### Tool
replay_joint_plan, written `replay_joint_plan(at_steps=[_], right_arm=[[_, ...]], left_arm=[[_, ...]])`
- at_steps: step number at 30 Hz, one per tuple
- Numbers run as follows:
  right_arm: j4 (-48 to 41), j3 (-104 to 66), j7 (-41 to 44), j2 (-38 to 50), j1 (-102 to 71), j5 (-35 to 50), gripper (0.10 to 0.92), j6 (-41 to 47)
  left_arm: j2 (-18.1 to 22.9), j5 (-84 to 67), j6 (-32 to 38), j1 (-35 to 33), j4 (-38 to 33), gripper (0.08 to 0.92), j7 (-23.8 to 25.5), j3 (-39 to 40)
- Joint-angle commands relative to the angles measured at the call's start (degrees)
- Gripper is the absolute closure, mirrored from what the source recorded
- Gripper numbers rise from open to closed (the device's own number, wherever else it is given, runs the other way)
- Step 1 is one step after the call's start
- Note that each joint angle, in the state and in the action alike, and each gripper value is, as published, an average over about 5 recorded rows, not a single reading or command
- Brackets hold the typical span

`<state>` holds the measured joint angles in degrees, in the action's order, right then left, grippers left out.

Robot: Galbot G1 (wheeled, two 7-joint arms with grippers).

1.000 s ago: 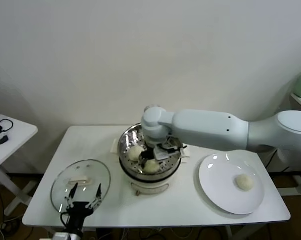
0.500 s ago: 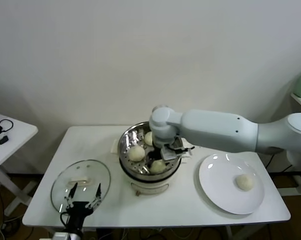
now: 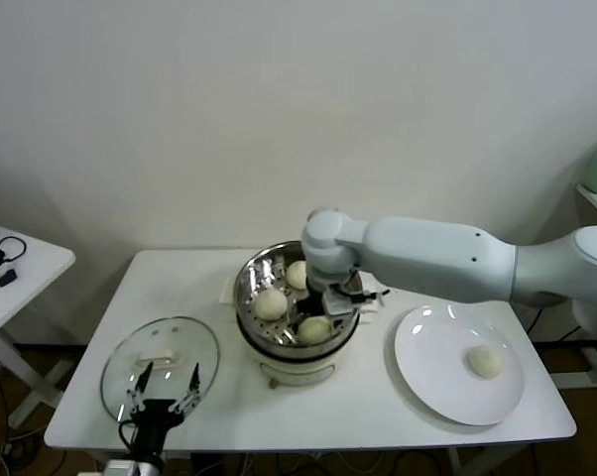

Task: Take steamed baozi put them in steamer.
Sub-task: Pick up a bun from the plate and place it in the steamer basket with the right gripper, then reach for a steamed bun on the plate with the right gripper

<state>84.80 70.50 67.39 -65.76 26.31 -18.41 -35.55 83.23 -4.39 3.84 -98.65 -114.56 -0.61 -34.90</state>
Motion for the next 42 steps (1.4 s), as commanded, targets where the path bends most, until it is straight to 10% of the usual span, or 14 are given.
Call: replay_joint_plan(at_steps=[1,7,19,42], right_arm=[[-2.2,-3.3,0.8,0.4,2.2,2.8,0.203,-1.1],[-5.0,-6.5,2.1,4.4,7.4,10.7,0.203,4.1],[-8.1,4.5,-2.4,26.6,15.5,46.4,0.203,41.3],[-9.9,-21.6,-6.6,45.8,-27.5,23.0,0.203,41.4]], left_arm=[[-0.1,-0.1,0.1,0.2,0.3,0.177,0.0,0.0],[-0.3,-0.1,0.1,1.2,0.9,0.177,-0.1,0.0],[-1.1,-1.2,0.6,3.4,1.4,0.177,0.1,0.4],[-1.2,-0.5,0.9,3.1,0.3,0.177,1.1,1.3]])
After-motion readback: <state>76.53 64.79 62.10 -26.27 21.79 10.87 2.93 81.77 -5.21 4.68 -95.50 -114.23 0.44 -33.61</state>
